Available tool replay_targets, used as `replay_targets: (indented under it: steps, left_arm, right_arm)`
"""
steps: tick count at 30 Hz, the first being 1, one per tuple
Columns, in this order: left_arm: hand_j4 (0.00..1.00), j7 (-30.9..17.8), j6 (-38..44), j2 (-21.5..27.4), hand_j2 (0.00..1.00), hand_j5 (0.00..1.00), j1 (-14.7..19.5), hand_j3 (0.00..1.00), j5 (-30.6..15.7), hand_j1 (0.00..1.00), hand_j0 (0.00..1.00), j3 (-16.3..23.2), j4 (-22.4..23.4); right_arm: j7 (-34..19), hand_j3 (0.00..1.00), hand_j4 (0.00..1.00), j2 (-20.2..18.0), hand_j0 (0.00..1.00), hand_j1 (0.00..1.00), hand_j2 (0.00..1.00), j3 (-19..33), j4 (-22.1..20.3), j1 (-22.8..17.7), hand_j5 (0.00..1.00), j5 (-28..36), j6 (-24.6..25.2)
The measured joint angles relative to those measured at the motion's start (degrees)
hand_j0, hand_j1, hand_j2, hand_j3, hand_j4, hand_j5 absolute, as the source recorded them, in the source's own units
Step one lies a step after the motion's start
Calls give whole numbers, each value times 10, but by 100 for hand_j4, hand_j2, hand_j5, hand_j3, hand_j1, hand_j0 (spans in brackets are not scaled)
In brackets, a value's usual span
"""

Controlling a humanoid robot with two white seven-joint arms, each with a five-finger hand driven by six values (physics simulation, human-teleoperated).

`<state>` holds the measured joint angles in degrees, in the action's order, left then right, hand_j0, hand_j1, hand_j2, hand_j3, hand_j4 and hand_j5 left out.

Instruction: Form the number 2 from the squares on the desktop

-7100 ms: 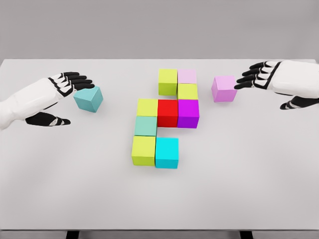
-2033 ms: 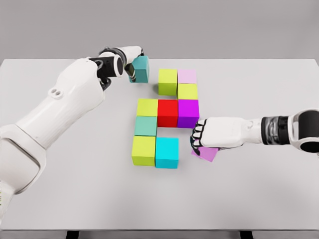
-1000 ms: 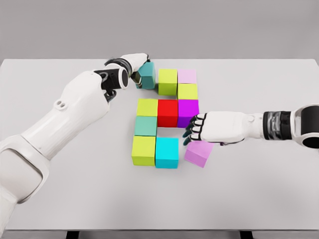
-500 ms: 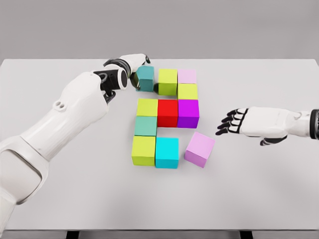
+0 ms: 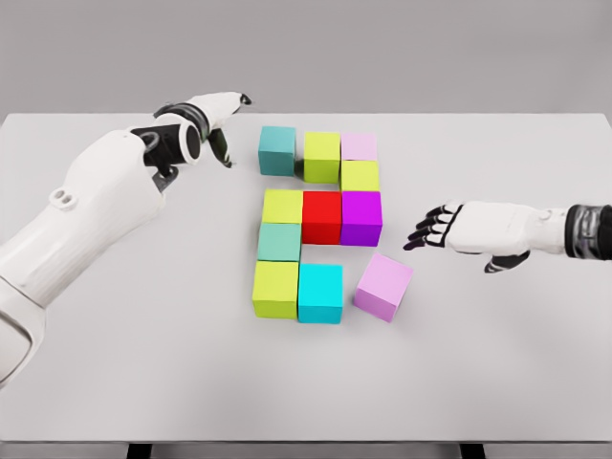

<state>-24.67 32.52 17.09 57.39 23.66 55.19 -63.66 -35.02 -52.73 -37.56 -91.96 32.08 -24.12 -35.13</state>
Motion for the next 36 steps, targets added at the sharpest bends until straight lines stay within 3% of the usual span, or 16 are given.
replay_targets:
  steps: [4, 7, 13, 19, 22, 25, 27, 32, 36]
  left_arm:
    - [100, -68, -61, 37, 100, 100, 27, 100, 0, 100, 100, 12, 1]
    - [100, -90, -122, 52, 100, 100, 32, 100, 6, 100, 100, 22, 13]
    - [100, -102, -245, 56, 100, 100, 53, 100, 39, 100, 100, 56, 59]
    - [100, -103, -283, 41, 100, 100, 57, 100, 91, 100, 100, 73, 112]
    - [100, -103, -287, 30, 100, 100, 57, 100, 119, 100, 100, 76, 126]
    - [100, -104, -291, 16, 100, 100, 57, 100, 146, 100, 100, 76, 136]
    - [100, -104, -307, 11, 100, 100, 58, 100, 158, 100, 100, 76, 139]
    - [100, -104, -348, 8, 100, 100, 58, 100, 179, 100, 100, 76, 140]
    - [100, -104, -362, 4, 100, 100, 58, 100, 191, 100, 100, 76, 139]
  right_arm:
    - [0, 100, 100, 20, 100, 100, 100, -17, 21, 11, 100, -19, 0]
    - [0, 100, 100, 28, 100, 100, 100, -21, 24, 11, 100, -24, 0]
    - [0, 100, 100, 32, 100, 100, 100, -30, -15, 11, 100, -27, 0]
    - [0, 100, 100, 32, 100, 100, 100, -37, -39, 11, 100, -27, 0]
    - [0, 100, 100, 32, 100, 100, 100, -34, -34, 15, 100, -22, 0]
    - [0, 100, 100, 30, 100, 100, 100, -7, 1, 15, 100, -15, 0]
    - [0, 100, 100, 9, 100, 100, 100, 9, 5, 10, 100, -5, 0]
    - [0, 100, 100, -128, 100, 100, 100, 12, -67, -3, 100, 54, 0]
    - [0, 100, 100, -162, 100, 100, 100, -11, -82, -16, 100, 72, 0]
